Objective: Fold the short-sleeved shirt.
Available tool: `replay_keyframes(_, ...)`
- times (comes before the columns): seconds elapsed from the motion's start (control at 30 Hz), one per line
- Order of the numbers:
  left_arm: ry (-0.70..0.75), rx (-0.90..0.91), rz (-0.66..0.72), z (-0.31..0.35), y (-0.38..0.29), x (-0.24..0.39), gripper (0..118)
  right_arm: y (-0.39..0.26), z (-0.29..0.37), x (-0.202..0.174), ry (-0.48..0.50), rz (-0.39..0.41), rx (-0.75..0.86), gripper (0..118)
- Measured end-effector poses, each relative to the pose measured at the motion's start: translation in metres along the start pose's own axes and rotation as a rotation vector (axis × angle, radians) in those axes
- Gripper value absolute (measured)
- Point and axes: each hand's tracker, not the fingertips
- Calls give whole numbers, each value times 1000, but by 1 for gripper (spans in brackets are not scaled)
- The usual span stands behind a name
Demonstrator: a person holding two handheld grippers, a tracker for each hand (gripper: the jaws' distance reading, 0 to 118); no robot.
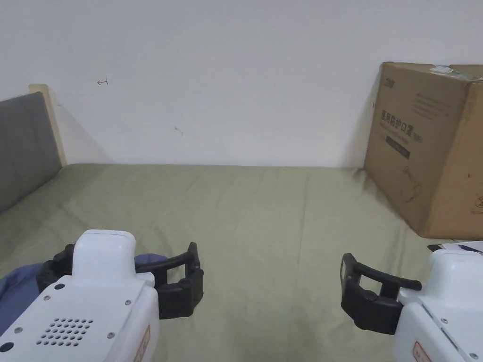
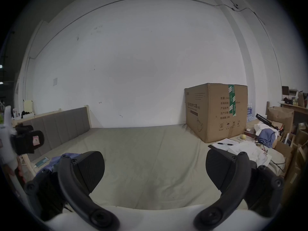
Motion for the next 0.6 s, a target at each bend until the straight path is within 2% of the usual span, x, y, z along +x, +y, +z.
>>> replay_keyframes(0.13,9,-4,6,-2,-2,1,118,1,-2,-4,-32,5,-7,118)
replay_keyframes(0.17,-1,-1,74,-3,-3,-1,118,2,-3,-7,-53,36,-11,118)
replay_keyframes(0.23,-62,-25,298,-7,-7,-12,118,7,-6,-22,-128,182,-20,118)
replay_keyframes(0.27,-105,-42,446,-10,-11,-20,118,9,-8,-32,-167,319,-30,118)
replay_keyframes(0.3,-144,-70,630,-14,-18,-28,118,7,-11,-47,-251,531,-49,118)
replay_keyframes(0.33,-177,-99,814,-19,-28,-35,118,-1,-14,-61,-276,755,-31,118)
replay_keyframes(0.37,-202,-125,973,-24,-39,-41,118,-11,-15,-69,-263,927,-5,118)
replay_keyframes(0.4,-203,-162,1125,-28,-51,-45,118,-21,-15,-76,-255,1055,-2,118)
replay_keyframes(0.43,-199,-200,1241,-31,-64,-47,118,-27,-17,-81,-247,1099,-26,118)
replay_keyframes(0.47,-191,-223,1355,-34,-77,-49,118,-33,-18,-83,-219,1081,-52,118)
replay_keyframes(0.5,-162,-258,1429,-35,-86,-48,118,-36,-20,-84,-168,1025,-65,118)
replay_keyframes(0.53,-150,-275,1454,-35,-94,-48,118,-39,-22,-85,-132,989,-91,118)
replay_keyframes(0.6,-111,-287,1420,-35,-100,-50,118,-42,-24,-86,-140,1007,-109,118)
